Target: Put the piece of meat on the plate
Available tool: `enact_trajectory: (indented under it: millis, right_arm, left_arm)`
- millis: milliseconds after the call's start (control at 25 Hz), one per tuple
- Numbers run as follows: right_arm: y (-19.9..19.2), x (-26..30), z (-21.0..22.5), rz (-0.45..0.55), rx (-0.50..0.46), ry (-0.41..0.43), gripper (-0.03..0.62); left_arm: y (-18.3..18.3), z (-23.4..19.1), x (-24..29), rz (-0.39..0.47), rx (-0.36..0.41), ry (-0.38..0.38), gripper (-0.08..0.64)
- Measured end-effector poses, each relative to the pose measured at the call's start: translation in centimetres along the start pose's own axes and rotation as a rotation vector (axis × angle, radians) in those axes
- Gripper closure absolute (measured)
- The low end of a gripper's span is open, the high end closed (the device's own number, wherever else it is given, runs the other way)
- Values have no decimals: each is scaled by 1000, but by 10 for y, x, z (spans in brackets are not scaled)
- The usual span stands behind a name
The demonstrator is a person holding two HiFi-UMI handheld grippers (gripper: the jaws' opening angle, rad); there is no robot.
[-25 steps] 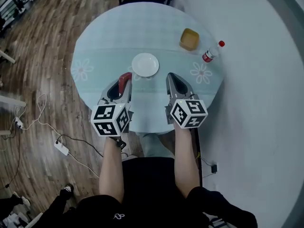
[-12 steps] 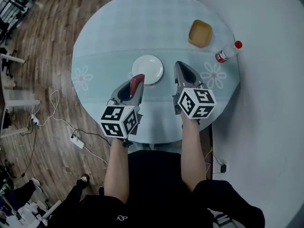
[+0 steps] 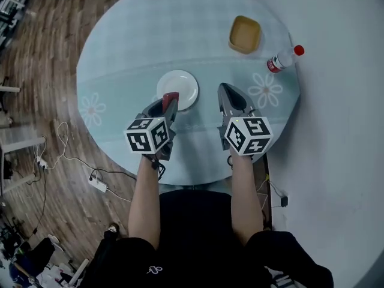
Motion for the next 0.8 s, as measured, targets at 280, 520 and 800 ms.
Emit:
enact_trajectory:
  millis: [280, 520, 800]
  right_arm:
    - [-8, -4, 14, -7, 36, -42, 581]
    - [-8, -4, 17, -10, 47, -47, 581]
    - [-8, -1, 10, -23, 34, -31, 581]
  left_arm:
    - [-4, -22, 64, -180, -22, -42, 469]
    - [-3, -24, 84, -251, 34, -10, 469]
    - [3, -26, 88, -249, 153, 8, 443]
Point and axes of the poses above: the fingertips, and each gripper's own axes: x forward along the fingers, z to its right, y out of its top, the point moved 2 cm from there along -x, backward along the fingers, and after that the axes turned 12 degrees about -z, right-handed, at the moved point
